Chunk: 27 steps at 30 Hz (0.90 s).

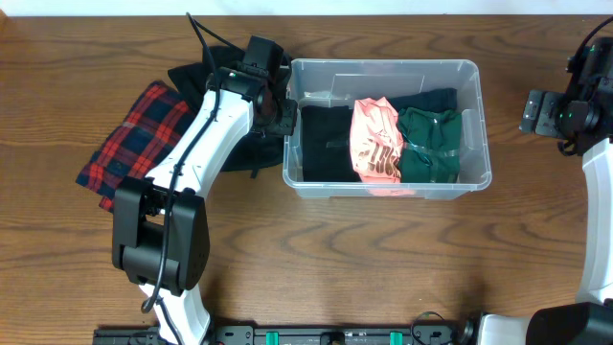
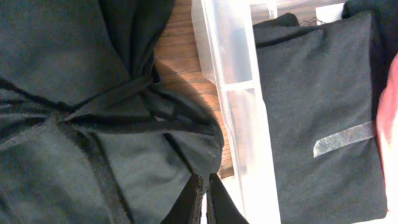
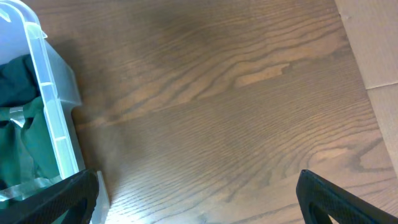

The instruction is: Pack container

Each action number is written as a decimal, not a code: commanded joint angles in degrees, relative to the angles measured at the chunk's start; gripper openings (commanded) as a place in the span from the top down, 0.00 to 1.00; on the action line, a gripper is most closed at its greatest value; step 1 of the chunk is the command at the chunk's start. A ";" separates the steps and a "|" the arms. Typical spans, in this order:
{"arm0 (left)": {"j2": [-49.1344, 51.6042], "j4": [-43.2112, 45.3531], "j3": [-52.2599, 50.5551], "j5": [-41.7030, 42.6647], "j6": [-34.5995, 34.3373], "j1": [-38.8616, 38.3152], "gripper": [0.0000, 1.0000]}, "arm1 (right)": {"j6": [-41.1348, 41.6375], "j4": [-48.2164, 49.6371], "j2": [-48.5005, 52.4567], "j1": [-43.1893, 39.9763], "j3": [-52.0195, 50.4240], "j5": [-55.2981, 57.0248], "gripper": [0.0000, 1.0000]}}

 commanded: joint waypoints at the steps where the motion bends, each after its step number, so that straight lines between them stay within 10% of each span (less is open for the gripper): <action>1: -0.70 0.72 -0.22 4.00 -0.35 -0.31 0.94 | 0.59 -0.07 0.11 -0.15 0.37 0.79 0.01; 19: -4.42 4.00 0.37 -10.40 -2.29 8.13 0.92 | 0.59 -0.07 0.11 -0.15 0.37 0.79 0.01; 27: -4.35 7.50 0.35 -10.49 -3.15 15.13 0.44 | 0.59 -0.07 0.11 -0.15 0.37 0.79 0.01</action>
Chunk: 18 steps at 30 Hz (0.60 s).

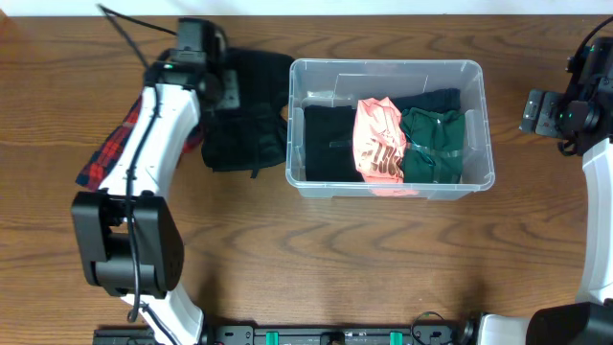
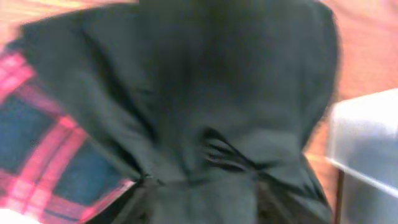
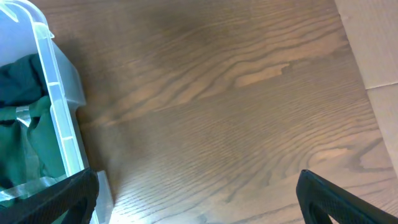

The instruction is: Pack container

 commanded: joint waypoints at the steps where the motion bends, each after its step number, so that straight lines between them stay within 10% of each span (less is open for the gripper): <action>1: -0.76 1.11 0.35 -1.11 -0.59 2.21 0.43 | 0.59 -0.04 0.09 -0.15 0.37 0.79 0.01; 7: 0.59 2.25 0.24 -1.62 -1.60 4.09 0.25 | 0.59 -0.04 0.09 -0.15 0.37 0.79 0.01; 18: 6.19 3.32 0.24 -3.54 -4.17 4.63 0.21 | 0.59 -0.04 0.09 -0.15 0.37 0.79 0.01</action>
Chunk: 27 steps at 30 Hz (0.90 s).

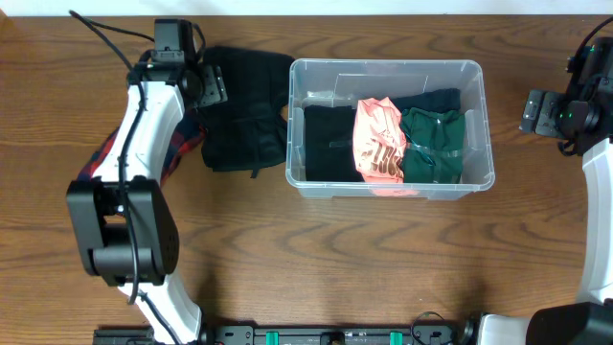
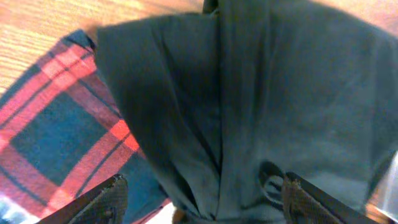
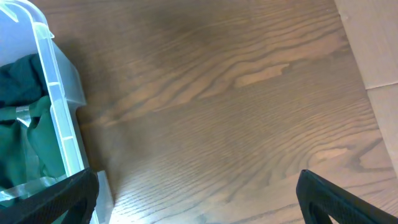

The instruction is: Pack container

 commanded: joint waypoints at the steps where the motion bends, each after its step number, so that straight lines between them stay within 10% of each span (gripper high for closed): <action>1: 2.84 0.55 0.24 -1.14 -0.98 0.59 0.20 | 0.59 -0.07 0.09 -0.15 0.37 0.79 0.01; 27: 4.37 3.52 -0.61 -1.03 -5.68 2.32 0.12 | 0.59 -0.07 0.09 -0.15 0.37 0.76 0.01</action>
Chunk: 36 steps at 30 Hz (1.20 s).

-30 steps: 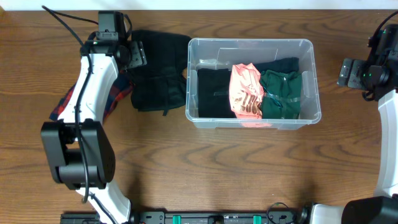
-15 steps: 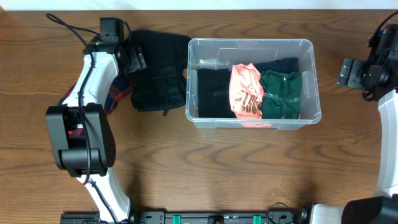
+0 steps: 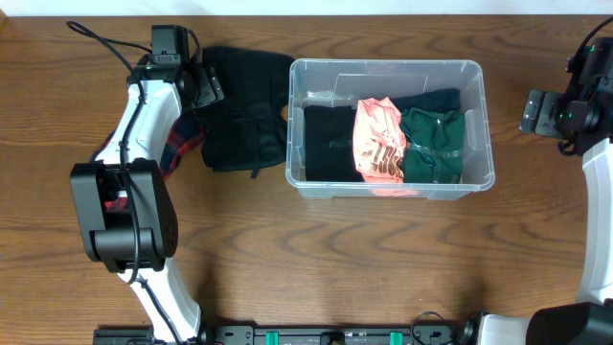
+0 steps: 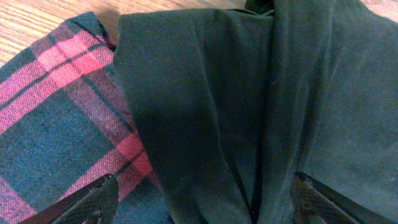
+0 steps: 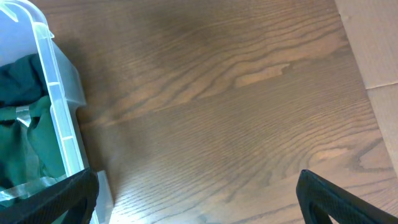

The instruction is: Pack container

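A clear plastic container (image 3: 388,69) stands at mid-table, holding a black folded garment (image 3: 329,142), a pink garment (image 3: 375,139) and a green one (image 3: 432,142). Left of it a black garment (image 3: 244,107) lies crumpled on the table, partly over a red plaid cloth (image 3: 177,144). My left gripper (image 4: 202,202) hangs open just above the black garment (image 4: 261,106) and the plaid cloth (image 4: 62,124). My right gripper (image 5: 196,196) stands open over bare wood, right of the container's wall (image 5: 59,134).
The wooden table (image 3: 316,259) runs wide in front of the container. A pale board (image 5: 376,43) lies beyond the table's right edge. The left arm (image 3: 144,115) stretches along the far left side.
My left gripper has come closer to the black garment and a little toward the plaid cloth, still open. The right arm and the container have not moved.
My left gripper was shut near the black garment beside the container's left wall. Then it was further left and open over the spread garment. It has stayed open over the garment's left edge and the plaid cloth, now lower. The right gripper stayed open throughout.
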Each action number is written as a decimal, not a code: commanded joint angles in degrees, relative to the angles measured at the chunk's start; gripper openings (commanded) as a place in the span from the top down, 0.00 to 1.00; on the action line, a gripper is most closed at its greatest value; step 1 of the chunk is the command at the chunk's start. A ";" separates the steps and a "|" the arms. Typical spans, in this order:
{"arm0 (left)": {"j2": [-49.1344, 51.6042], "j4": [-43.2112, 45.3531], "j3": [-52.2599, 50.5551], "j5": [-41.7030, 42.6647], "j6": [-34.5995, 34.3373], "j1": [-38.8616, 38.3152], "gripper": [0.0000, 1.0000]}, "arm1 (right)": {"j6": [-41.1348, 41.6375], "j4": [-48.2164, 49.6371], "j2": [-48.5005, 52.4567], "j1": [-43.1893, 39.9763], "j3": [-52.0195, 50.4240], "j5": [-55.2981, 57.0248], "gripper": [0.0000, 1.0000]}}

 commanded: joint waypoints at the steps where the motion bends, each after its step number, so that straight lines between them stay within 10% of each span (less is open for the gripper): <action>1: 0.22 0.11 -0.68 -0.59 -0.92 0.13 0.12 | 0.59 -0.07 0.09 -0.15 0.37 0.79 0.01; 36: 3.48 4.85 -0.72 10.12 6.54 0.13 0.31 | 0.59 -0.07 0.09 -0.15 0.37 0.79 0.01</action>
